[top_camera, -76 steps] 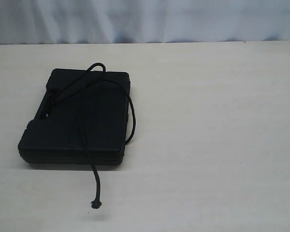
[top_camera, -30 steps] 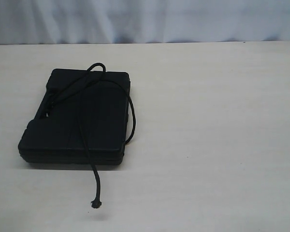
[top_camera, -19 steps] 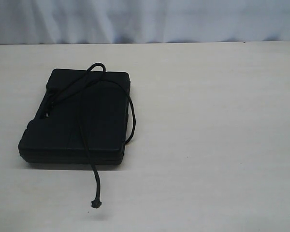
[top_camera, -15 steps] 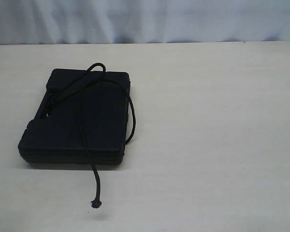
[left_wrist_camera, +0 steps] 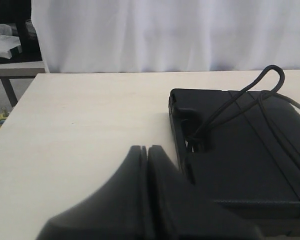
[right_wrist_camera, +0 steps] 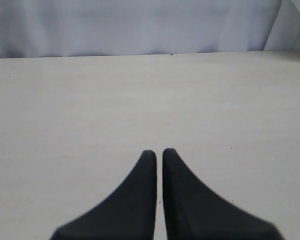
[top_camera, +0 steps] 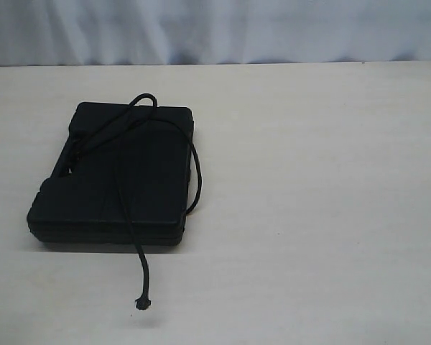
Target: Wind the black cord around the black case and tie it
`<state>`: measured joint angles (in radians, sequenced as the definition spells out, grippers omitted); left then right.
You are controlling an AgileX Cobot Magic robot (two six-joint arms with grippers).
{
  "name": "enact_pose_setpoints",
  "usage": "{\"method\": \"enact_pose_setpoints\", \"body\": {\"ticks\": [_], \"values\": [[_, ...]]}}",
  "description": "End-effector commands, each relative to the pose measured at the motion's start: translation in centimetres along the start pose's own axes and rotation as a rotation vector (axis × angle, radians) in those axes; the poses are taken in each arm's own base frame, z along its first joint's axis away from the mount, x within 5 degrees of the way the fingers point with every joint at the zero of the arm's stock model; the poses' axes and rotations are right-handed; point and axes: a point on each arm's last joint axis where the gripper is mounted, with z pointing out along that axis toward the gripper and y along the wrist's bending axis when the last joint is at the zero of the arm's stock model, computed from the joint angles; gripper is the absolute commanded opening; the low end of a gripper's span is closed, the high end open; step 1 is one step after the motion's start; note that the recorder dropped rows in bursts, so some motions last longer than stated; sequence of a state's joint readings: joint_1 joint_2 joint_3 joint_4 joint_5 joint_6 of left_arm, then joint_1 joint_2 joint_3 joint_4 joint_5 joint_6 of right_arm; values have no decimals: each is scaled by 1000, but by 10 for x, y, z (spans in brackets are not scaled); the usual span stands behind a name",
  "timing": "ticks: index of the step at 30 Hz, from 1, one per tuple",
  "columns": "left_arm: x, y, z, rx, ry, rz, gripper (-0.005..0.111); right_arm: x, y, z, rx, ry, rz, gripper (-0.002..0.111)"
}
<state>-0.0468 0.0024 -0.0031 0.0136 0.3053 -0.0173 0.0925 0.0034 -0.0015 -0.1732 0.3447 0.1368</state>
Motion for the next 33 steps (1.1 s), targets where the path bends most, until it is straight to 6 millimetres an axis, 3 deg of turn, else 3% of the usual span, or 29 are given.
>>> {"method": "enact_pose_setpoints", "body": {"ticks": [1, 16, 22, 33], "values": [[1, 0, 0, 0, -2, 29, 0, 0, -1, 0, 11, -4, 0, 4], [0, 1, 0, -24, -6, 26, 0, 0, -1, 0, 11, -4, 0, 4], [-1, -3, 0, 61, -20, 44, 0, 0, -1, 0, 11, -4, 0, 4], [-1, -3, 0, 61, -20, 44, 0, 0, -1, 0, 11, -4, 0, 4]]}}
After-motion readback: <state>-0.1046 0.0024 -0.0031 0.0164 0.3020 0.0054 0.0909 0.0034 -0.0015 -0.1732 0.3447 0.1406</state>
